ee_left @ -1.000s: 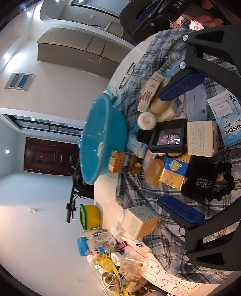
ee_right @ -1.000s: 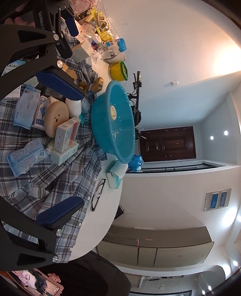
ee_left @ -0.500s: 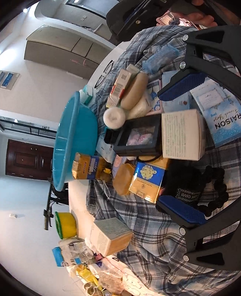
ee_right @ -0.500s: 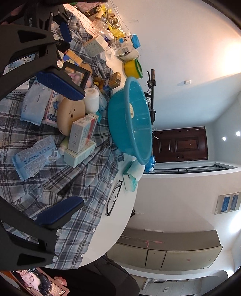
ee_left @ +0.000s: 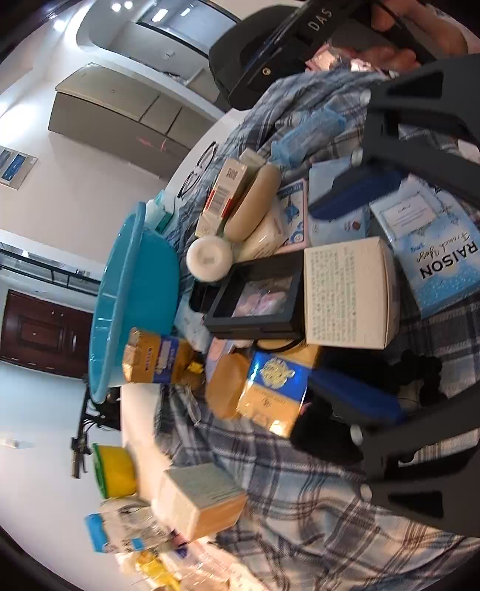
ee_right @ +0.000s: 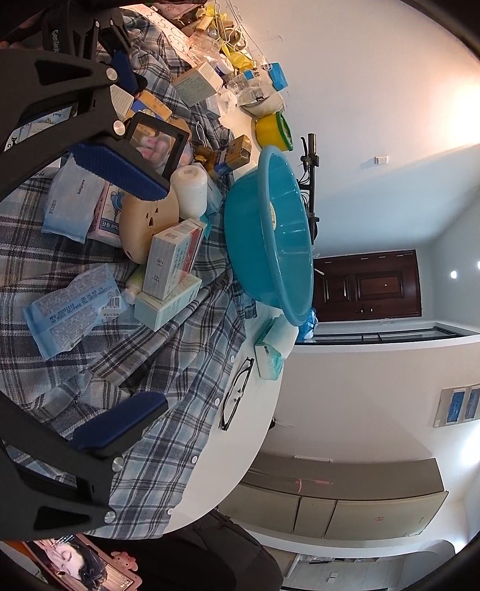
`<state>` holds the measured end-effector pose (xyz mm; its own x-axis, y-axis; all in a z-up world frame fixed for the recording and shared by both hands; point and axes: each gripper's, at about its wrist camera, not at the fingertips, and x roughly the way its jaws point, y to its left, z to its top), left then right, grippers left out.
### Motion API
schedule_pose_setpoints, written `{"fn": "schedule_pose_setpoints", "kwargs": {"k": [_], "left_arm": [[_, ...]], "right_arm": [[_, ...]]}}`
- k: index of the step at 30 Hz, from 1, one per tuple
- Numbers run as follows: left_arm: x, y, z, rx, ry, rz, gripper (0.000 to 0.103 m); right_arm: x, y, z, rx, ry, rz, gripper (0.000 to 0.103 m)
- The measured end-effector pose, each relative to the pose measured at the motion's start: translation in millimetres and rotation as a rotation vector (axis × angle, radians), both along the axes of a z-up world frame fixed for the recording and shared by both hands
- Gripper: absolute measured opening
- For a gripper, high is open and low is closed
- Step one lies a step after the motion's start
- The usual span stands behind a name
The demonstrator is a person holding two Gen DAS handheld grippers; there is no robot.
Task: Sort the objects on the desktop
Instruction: 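Move the left tool down to the white printed box on the shirt, then hold the white printed box in the left tool while the right tool grasps the red-and-white Liqun cigarette box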
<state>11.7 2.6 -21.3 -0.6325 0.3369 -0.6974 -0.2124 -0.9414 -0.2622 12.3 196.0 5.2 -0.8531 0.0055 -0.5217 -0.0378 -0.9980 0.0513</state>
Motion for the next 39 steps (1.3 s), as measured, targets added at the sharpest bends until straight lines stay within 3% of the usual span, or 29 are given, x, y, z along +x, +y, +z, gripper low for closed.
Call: {"fn": "schedule_pose_setpoints", "kwargs": {"k": [1,4,11,12,13,17,22,29,35,39], "left_arm": [[-1,-1,-1,0.018,-0.016,-0.006,0.071],[-4,-2,-6,0.061,-0.054,-0.026,0.067],[-7,6,-13,0.046,-0.065,-0.024,0.067],[-7,7,-13,0.044,-0.062,-0.019,0.065],[-8,7,-13,0.039,-0.061,-0.014,0.056],[-7,3,-11,0.049,-0.051,-0.011,0.055],[-2,-2,0,0.042,-0.002,0.017,0.055],[9,4,14,-0.115,0.134,0.065,0.055],[4,2,21,-0.104,0.165,0.076,0.054],[-1,0,29,-0.093,0.185,0.096,0.054]], "right_arm": [[0,0,0,0.0,0.001,-0.001,0.103],[1,1,0,-0.003,0.004,-0.003,0.103],[1,1,-1,-0.004,-0.001,0.002,0.103],[2,1,-2,-0.005,-0.001,0.003,0.103],[1,1,-2,-0.006,-0.003,0.003,0.103],[0,1,-3,-0.007,-0.008,0.004,0.103],[0,-1,-4,-0.008,-0.01,0.007,0.103],[-2,-6,-7,-0.008,-0.019,0.018,0.103],[-14,-7,-12,-0.055,-0.039,0.049,0.102],[-25,-4,-15,-0.113,-0.052,0.075,0.092]]}}
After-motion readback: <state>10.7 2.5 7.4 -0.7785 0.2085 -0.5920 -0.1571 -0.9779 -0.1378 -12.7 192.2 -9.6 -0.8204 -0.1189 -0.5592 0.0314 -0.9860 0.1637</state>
